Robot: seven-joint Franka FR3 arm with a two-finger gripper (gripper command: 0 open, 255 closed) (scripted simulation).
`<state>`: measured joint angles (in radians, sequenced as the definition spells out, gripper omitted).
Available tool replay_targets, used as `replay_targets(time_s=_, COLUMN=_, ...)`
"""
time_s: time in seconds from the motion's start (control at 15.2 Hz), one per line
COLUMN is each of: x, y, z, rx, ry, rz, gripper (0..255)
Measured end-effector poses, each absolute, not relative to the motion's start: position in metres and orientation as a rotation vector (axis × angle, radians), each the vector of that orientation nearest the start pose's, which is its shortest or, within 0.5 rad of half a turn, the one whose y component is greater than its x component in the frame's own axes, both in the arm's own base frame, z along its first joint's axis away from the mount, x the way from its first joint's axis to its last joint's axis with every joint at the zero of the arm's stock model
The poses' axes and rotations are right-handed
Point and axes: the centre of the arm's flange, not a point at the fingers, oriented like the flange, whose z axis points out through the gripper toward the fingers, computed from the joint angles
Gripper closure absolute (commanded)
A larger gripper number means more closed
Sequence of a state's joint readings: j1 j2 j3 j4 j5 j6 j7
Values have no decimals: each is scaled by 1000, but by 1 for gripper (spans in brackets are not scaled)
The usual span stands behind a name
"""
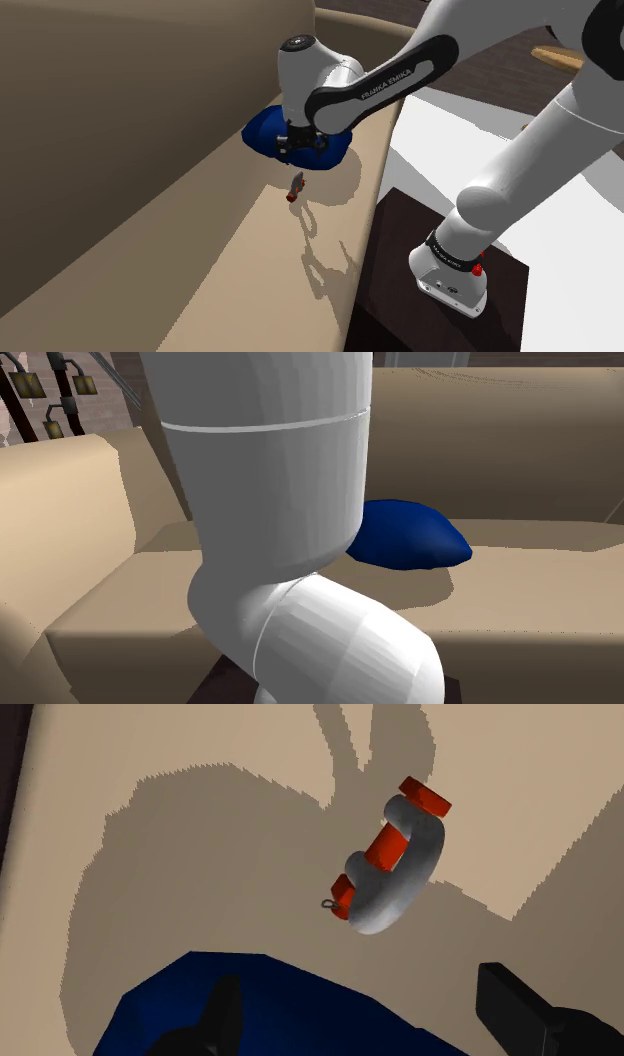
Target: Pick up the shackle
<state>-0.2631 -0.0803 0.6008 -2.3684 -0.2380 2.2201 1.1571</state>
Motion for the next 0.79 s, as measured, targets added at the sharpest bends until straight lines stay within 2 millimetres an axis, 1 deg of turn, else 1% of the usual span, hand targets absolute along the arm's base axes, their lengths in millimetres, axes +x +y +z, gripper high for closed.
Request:
replay_targets(time_s=0.2, x=462, y=153, z=328, rx=-3169, ry=1132, rz=-159, gripper=0)
replay_targets(time_s=0.46, x=461, y=153, z=308, rx=-3168, ry=1136, rz=-159, gripper=0)
replay_targets(time_s=0.53, x=462, y=153, z=306, rx=-3168, ry=1136, rz=-159, gripper=255)
replay_targets(time_s=0.79, x=462, y=153, z=305, rx=-3167, ry=1137, rz=-161, gripper=255)
